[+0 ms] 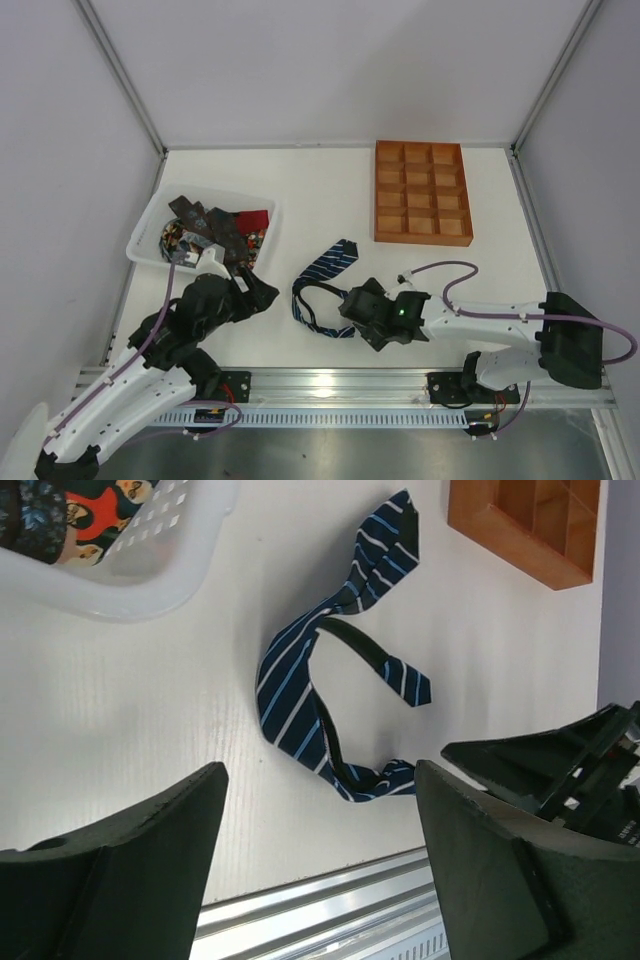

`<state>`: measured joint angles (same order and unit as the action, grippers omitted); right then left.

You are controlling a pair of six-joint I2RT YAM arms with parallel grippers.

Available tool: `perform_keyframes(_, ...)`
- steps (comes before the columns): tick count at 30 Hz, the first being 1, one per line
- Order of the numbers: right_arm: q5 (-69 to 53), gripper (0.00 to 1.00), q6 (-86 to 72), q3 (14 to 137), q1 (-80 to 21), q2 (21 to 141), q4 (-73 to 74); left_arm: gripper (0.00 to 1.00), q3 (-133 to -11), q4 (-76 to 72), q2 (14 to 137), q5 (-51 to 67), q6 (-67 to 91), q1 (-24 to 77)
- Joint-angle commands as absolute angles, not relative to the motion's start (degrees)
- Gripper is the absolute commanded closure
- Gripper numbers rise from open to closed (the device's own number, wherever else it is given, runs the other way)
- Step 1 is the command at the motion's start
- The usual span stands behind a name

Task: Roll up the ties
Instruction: Flatten the tie

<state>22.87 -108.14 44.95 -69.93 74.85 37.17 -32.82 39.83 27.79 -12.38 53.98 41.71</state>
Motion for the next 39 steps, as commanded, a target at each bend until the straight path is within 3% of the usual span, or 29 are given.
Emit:
perform_keyframes(1,28.6,0.15,-116.5,49.3,-70.4,78.1,39.5,0.18,-35.4,43.6,26.6,-14.7,55.2,41.7)
perform_keyframes(8,32.5,0.19,-123.5,56.1,-76.3,84.5,47.4,0.16,-40.0,49.7,24.8,-17.8,55.8,41.7)
perform_keyframes(16,32.0,0.21,-126.7,53.2,-76.8,89.2,41.5,0.15,-44.1,55.7,25.9,-20.7,57.2,41.8)
perform_keyframes(26,36.0,0.35,-129.3,52.7,-76.1,91.0,44.4,0.18,-44.2,57.0,21.5,-20.7,59.7,41.8)
perform_keyframes(39,34.1,0.36,-131.3,50.8,-76.2,92.8,39.3,0.17,-46.4,58.4,20.4,-20.9,61.3,41.8)
